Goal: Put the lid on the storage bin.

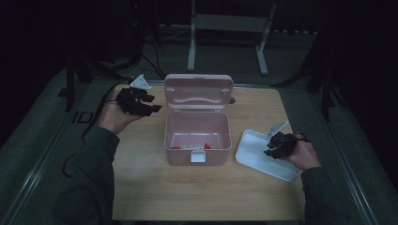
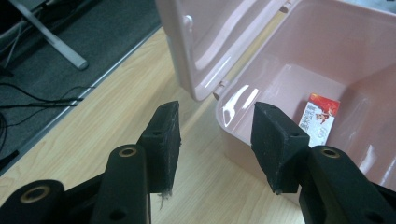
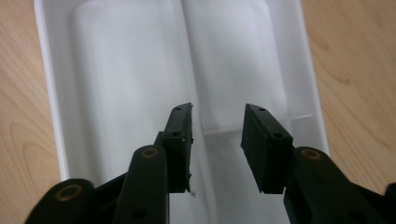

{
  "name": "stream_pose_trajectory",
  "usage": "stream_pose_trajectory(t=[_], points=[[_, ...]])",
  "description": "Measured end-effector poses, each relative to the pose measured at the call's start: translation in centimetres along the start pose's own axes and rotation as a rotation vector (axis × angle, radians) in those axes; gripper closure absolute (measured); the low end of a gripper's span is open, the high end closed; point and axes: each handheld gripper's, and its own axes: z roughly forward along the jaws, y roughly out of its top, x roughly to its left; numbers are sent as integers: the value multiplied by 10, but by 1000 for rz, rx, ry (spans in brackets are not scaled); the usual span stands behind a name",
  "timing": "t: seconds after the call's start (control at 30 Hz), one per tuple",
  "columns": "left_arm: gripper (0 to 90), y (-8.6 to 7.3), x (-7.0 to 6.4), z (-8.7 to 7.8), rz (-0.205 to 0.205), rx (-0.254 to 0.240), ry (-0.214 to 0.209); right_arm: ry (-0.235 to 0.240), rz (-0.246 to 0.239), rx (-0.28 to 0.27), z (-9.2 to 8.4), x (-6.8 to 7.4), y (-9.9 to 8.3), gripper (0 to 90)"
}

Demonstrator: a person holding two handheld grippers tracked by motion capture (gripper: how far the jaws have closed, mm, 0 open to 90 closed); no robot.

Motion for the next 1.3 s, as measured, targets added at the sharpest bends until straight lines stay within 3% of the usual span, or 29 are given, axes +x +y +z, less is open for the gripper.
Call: stream_pose_trajectory(t=[0.5, 1.3], points=[[512, 0, -1, 4, 7, 12, -17, 38, -35, 176, 6, -3, 7, 712], [512, 2, -1, 8, 14, 26, -27, 116, -101, 291, 24, -5, 14, 803]])
